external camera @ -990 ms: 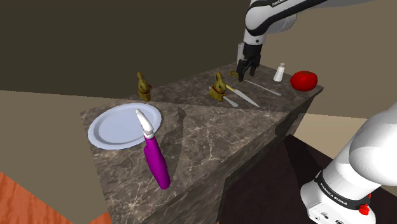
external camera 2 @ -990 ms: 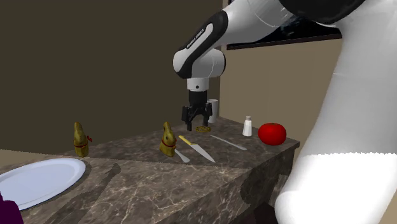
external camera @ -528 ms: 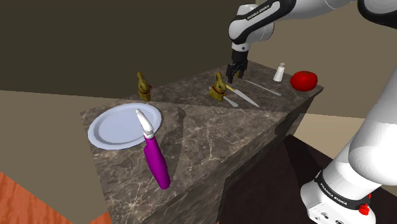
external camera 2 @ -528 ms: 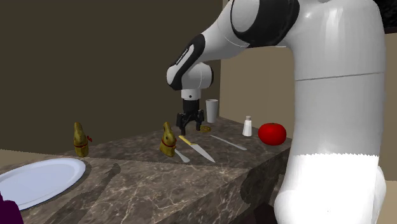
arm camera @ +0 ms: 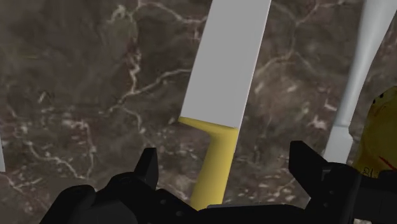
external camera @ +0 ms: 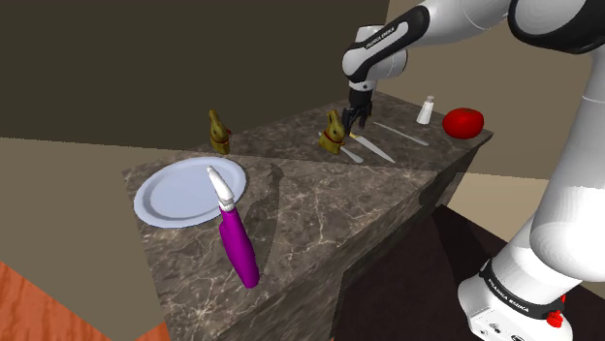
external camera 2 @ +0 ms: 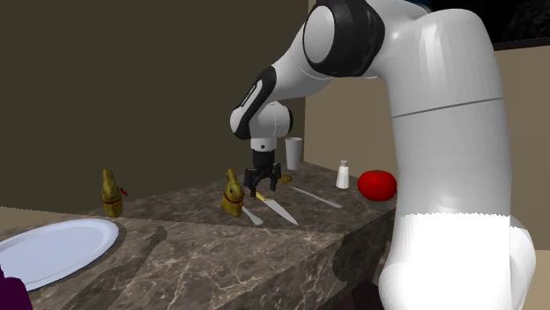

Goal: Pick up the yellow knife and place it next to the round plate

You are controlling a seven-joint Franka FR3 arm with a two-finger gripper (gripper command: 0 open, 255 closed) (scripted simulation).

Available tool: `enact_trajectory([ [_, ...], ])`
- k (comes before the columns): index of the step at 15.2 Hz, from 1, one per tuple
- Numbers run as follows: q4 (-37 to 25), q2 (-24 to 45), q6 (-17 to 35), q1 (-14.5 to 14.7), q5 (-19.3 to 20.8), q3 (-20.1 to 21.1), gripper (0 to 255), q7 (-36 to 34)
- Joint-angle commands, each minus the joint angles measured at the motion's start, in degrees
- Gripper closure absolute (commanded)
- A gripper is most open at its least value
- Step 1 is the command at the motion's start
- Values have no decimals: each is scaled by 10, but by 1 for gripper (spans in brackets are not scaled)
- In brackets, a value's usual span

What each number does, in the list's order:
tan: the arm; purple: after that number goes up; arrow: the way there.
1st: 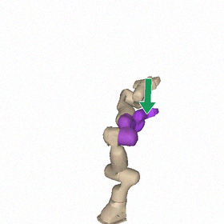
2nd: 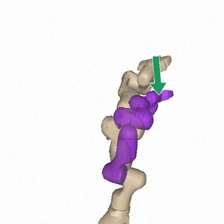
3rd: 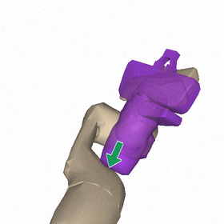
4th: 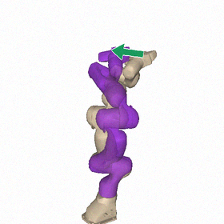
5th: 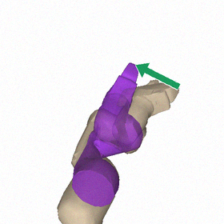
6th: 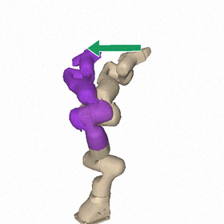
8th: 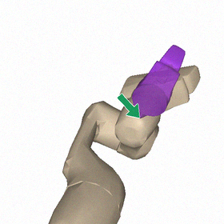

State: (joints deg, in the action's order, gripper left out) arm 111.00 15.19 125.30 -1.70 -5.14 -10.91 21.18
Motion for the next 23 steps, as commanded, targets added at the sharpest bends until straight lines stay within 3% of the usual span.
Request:
enact_trajectory([
  [1,5,7,12,0,-2,1,0,0],
  [8,5,7,12,0,-2,1,0,0],
  [9,5,7,12,0,-2,1,255,0],
  [18,5,7,12,0,-2,1,255,0],
  [23,-11,-11,-21,2,4,-1,255,-4],
])
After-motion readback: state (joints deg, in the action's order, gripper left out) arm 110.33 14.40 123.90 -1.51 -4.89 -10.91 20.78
